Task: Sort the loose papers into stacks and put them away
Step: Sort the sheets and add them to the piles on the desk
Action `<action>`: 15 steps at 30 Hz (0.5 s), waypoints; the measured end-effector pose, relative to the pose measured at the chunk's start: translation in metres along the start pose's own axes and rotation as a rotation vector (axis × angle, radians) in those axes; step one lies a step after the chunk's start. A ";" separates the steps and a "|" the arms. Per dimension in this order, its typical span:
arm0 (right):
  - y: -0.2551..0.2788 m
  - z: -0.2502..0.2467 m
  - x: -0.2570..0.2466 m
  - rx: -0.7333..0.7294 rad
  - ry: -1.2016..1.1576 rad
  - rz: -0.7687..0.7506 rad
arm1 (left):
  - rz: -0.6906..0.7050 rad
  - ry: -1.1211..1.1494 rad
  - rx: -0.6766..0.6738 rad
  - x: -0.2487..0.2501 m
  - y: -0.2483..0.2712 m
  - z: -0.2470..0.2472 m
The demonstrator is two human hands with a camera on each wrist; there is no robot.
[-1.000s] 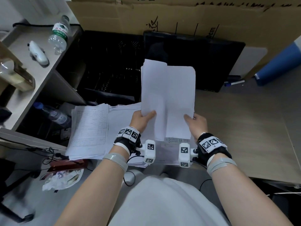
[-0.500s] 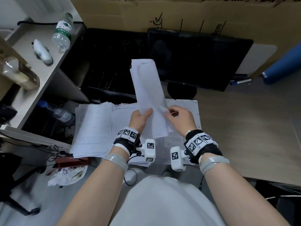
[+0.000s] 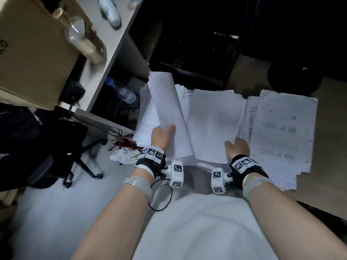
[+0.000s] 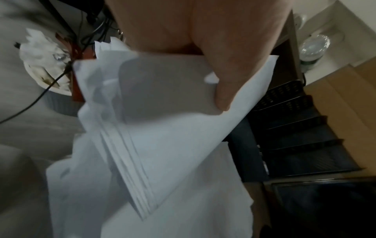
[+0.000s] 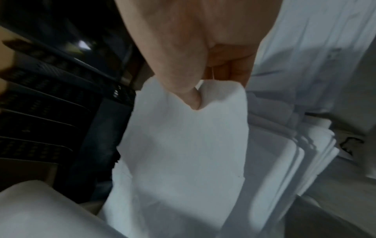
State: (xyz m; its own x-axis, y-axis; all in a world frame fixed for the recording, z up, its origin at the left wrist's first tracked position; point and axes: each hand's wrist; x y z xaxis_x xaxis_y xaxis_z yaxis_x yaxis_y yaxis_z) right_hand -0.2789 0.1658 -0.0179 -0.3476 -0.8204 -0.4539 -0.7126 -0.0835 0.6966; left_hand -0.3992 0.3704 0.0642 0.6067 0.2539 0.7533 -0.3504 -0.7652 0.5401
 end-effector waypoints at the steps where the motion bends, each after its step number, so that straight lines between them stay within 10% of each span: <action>1: -0.001 0.007 -0.002 -0.001 0.023 0.019 | -0.020 -0.012 -0.016 -0.001 -0.005 -0.003; 11: 0.000 0.021 -0.033 0.320 0.144 -0.112 | 0.034 -0.237 -0.155 -0.007 -0.044 0.019; 15: 0.009 0.025 -0.072 -0.224 -0.215 -0.326 | 0.057 -0.233 -0.250 0.001 -0.039 0.032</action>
State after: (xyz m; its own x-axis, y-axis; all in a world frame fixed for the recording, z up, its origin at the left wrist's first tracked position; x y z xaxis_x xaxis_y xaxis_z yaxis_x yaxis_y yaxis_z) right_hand -0.2752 0.2380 0.0070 -0.2629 -0.5966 -0.7583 -0.6644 -0.4580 0.5907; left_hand -0.3617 0.3814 0.0317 0.7175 0.0514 0.6947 -0.5349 -0.5981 0.5967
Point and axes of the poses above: each hand's wrist, its own y-axis away from the middle knuckle, its own z-axis out of the palm, x = y × z, and after that the axes turned 1 degree about y, right-handed
